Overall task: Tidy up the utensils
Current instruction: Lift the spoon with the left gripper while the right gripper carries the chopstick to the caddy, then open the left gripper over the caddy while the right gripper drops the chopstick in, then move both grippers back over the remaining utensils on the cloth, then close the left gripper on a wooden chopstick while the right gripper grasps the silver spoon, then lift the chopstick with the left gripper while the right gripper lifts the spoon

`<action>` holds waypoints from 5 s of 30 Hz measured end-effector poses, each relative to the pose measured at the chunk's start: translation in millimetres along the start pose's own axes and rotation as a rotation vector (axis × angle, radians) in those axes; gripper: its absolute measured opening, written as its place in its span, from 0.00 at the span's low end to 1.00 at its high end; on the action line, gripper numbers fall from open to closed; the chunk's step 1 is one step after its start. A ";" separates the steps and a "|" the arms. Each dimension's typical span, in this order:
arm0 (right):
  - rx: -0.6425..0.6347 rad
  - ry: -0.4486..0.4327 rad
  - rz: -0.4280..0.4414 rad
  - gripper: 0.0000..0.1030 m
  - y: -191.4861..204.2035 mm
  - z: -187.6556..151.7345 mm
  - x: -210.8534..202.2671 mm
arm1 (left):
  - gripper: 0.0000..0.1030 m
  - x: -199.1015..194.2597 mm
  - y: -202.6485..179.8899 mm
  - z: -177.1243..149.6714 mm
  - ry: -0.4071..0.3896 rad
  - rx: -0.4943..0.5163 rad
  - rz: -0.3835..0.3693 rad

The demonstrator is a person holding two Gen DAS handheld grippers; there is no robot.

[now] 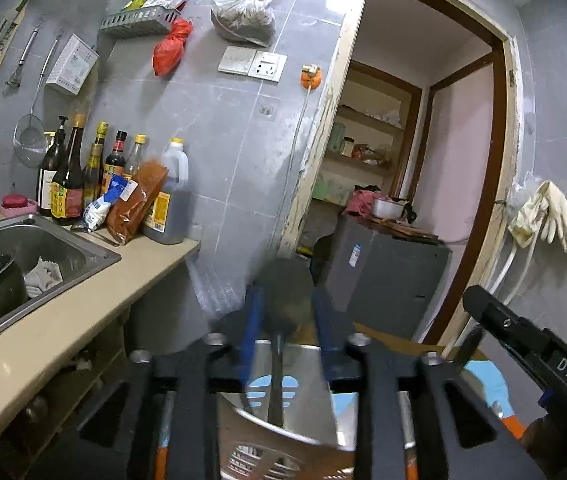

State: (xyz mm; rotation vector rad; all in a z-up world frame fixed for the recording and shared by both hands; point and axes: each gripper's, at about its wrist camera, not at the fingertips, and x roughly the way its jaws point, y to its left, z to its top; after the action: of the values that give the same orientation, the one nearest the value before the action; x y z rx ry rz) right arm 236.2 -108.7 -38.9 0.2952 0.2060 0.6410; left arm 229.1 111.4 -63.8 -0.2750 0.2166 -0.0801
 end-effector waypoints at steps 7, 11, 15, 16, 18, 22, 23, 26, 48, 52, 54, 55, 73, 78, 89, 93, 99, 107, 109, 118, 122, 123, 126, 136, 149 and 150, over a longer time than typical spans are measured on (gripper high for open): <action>0.002 -0.001 -0.010 0.24 -0.7 15.5 -21.4 | 0.39 -11.2 -13.2 18.6 0.021 -0.002 -0.010; -0.006 -0.018 -0.027 0.40 -3.5 33.5 -39.3 | 0.48 -19.5 -26.4 28.0 0.022 -0.001 -0.019; -0.011 -0.040 -0.059 0.58 -13.5 51.4 -64.6 | 0.65 -27.5 -49.5 36.4 0.028 0.023 -0.025; -0.016 -0.043 -0.073 0.61 -17.8 56.0 -73.1 | 0.74 -30.4 -56.9 37.9 0.025 0.031 -0.025; -0.023 -0.048 -0.098 0.70 -25.3 62.6 -85.8 | 0.84 -36.0 -71.7 39.9 0.017 0.047 -0.022; -0.036 -0.048 -0.158 0.83 -43.7 71.7 -112.9 | 0.92 -44.0 -99.2 40.2 0.010 0.071 -0.011; -0.036 -0.047 -0.169 0.86 -47.3 73.3 -117.8 | 0.93 -45.4 -105.7 39.8 0.010 0.075 -0.009; -0.038 -0.039 -0.202 0.92 -61.9 76.4 -138.7 | 0.95 -50.8 -129.1 34.9 0.006 0.089 -0.004; -0.013 0.146 -0.404 1.00 -177.1 40.1 -196.4 | 0.96 -8.9 -232.1 -71.9 0.260 0.173 -0.035; 0.015 0.237 -0.439 0.99 -196.7 20.1 -183.2 | 0.96 13.4 -233.3 -93.1 0.340 0.192 -0.016; 0.035 0.273 -0.448 0.96 -204.8 10.9 -177.6 | 0.96 25.7 -233.1 -103.7 0.382 0.207 0.000; 0.044 0.286 -0.451 0.93 -208.3 7.9 -176.0 | 0.95 30.4 -232.3 -108.4 0.401 0.213 0.002; 0.115 0.538 -0.373 0.47 -241.9 -33.7 -130.3 | 0.27 95.7 -246.6 -150.0 0.586 0.232 -0.137; 0.117 0.578 -0.348 0.40 -242.9 -37.0 -124.3 | 0.14 108.1 -248.6 -156.9 0.649 0.242 -0.156; 0.127 0.592 -0.344 0.38 -244.6 -38.6 -122.2 | 0.06 118.2 -249.5 -165.8 0.709 0.234 -0.177; 0.129 0.595 -0.343 0.38 -245.3 -38.4 -121.3 | 0.06 125.0 -252.9 -166.3 0.727 0.233 -0.167; 0.129 0.619 -0.334 0.38 -244.2 -41.0 -116.8 | 0.06 139.8 -255.9 -161.8 0.781 0.231 -0.152; 0.107 0.650 -0.333 0.38 -240.9 -44.0 -112.4 | 0.06 157.4 -248.0 -158.6 0.870 0.139 -0.154; 0.087 0.663 -0.339 0.38 -238.1 -44.7 -110.2 | 0.06 156.8 -249.2 -157.2 0.868 0.150 -0.148; -0.026 0.724 -0.384 0.39 -220.1 -52.1 -100.5 | 0.05 134.6 -231.2 -155.5 0.882 0.150 -0.129; -0.040 0.729 -0.384 0.32 -221.3 -52.2 -95.2 | 0.05 132.6 -224.3 -153.7 0.906 0.137 -0.162; -0.041 0.728 -0.384 0.31 -222.8 -51.9 -93.5 | 0.05 133.9 -224.9 -153.5 0.914 0.134 -0.165; -0.022 0.726 -0.374 0.29 -227.5 -50.3 -89.5 | 0.05 135.3 -228.5 -153.8 0.932 0.129 -0.166; -0.062 0.763 -0.457 0.27 -217.1 -50.5 -77.8 | 0.06 145.2 -240.0 -153.0 0.975 0.161 -0.115; 0.114 0.640 -0.373 0.02 -229.8 -42.1 -104.7 | 0.02 106.4 -229.4 -149.6 0.860 0.091 -0.161; 0.106 0.630 -0.374 0.02 -227.0 -41.2 -106.4 | 0.02 103.0 -227.9 -146.9 0.848 0.076 -0.169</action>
State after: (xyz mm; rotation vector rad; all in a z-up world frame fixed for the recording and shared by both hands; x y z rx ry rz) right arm 267.5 -338.5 -142.7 0.1418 0.8801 0.3343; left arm 285.5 -156.7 -159.2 -0.1688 1.0305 -0.3725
